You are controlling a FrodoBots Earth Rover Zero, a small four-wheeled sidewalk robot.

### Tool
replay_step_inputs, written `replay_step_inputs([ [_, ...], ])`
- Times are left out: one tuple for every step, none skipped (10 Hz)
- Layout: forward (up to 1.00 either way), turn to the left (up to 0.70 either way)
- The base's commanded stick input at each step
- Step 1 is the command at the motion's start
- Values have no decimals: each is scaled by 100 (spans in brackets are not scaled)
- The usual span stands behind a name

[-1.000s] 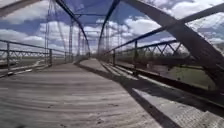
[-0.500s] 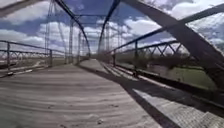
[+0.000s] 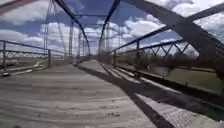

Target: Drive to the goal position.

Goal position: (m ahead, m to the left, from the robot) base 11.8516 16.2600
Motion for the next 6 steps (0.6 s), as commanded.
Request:
replay_step_inputs([
  [85,0],
  [85,0],
  [85,0],
  [85,0],
  [85,1],
  [85,27],
])
